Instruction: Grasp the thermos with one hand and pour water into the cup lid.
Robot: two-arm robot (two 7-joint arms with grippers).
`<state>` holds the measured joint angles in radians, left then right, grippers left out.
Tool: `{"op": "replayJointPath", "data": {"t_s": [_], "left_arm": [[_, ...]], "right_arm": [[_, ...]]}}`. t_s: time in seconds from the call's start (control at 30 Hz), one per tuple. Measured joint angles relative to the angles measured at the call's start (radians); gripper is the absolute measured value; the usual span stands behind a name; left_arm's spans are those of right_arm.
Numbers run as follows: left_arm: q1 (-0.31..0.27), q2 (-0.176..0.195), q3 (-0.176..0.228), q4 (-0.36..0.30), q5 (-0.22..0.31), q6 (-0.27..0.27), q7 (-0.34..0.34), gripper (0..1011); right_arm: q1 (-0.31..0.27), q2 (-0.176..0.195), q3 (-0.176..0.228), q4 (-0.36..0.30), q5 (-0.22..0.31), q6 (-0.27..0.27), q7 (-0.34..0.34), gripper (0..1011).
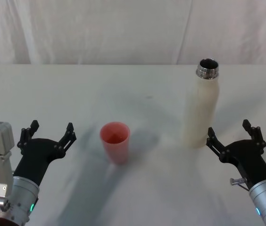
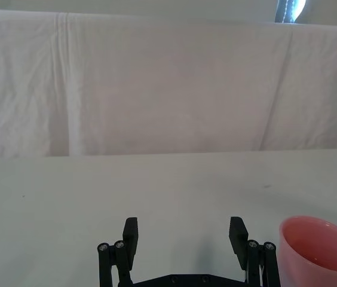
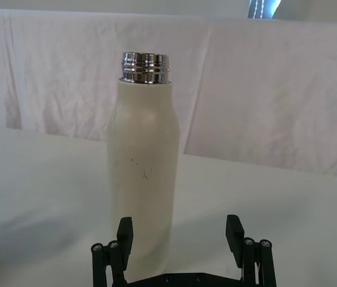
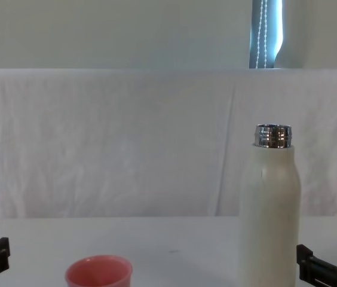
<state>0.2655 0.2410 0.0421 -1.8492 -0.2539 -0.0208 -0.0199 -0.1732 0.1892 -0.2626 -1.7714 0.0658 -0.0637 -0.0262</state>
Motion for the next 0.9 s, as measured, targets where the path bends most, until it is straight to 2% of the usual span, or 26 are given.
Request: {"op": "replayJointPath", "data": {"t_s": [0.9], "left_arm": [[0.000,0.000,0.000,0.000,0.000,0.000,0.000,1001]], "right_arm": [[0.000,0.000,0.000,0.000,0.000,0.000,0.000,1001]]}}
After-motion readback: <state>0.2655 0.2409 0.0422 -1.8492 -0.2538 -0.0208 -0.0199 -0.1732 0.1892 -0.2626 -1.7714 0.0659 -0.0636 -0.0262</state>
